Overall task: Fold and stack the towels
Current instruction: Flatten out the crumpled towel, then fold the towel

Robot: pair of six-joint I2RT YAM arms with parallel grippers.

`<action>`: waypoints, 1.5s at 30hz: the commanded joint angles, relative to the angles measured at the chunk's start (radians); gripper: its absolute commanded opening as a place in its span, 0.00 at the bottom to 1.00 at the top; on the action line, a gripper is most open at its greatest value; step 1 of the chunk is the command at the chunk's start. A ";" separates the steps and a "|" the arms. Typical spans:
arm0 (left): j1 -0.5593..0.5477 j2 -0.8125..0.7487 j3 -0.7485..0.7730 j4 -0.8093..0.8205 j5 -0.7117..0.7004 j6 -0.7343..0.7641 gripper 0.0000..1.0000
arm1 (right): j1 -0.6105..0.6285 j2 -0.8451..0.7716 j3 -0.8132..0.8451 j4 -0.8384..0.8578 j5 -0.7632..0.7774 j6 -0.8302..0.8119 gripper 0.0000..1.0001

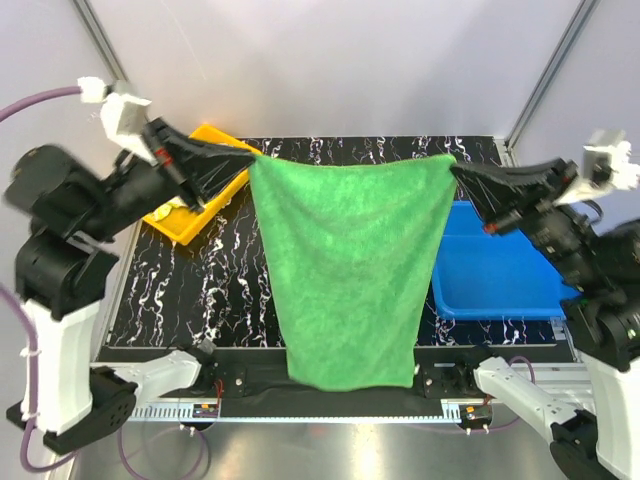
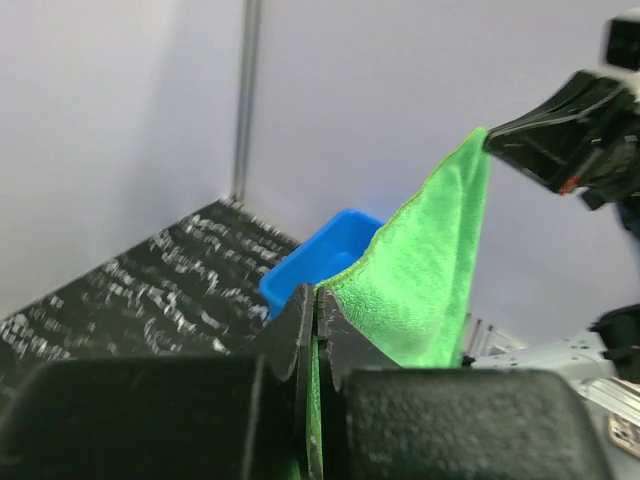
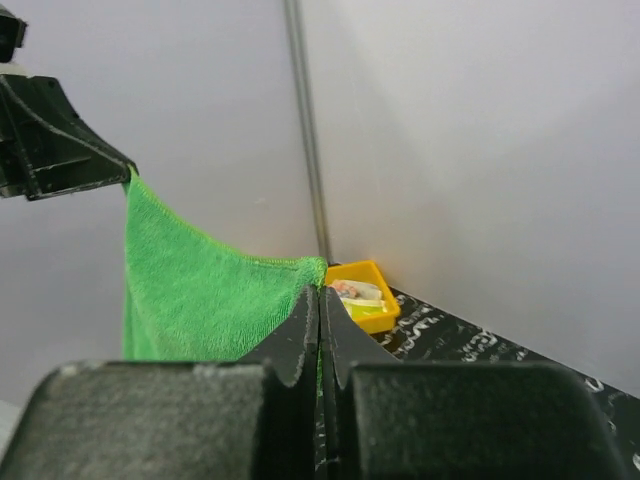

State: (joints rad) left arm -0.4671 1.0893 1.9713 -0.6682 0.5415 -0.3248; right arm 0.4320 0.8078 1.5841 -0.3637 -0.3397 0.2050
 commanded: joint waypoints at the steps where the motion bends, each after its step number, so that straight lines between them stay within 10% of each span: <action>1: -0.001 0.104 -0.002 -0.070 -0.110 0.075 0.00 | 0.005 0.112 -0.016 0.017 0.134 -0.091 0.00; 8: 0.126 0.380 -0.038 0.024 -0.120 0.096 0.00 | -0.016 0.422 -0.076 0.150 0.286 -0.245 0.00; 20: 0.318 1.084 0.306 0.187 0.031 0.128 0.00 | -0.266 1.146 0.113 0.555 -0.166 -0.099 0.00; 26: 0.352 1.193 0.336 0.329 0.031 0.124 0.00 | -0.295 1.388 0.289 0.638 -0.211 -0.153 0.00; 45: 0.328 0.945 -0.066 0.348 0.020 0.225 0.00 | -0.320 1.139 -0.070 0.738 -0.180 -0.320 0.00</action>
State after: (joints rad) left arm -0.1329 2.1708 1.9411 -0.3477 0.5461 -0.1444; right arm 0.1093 2.0899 1.5517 0.3000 -0.5362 -0.0818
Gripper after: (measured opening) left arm 0.012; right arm 0.010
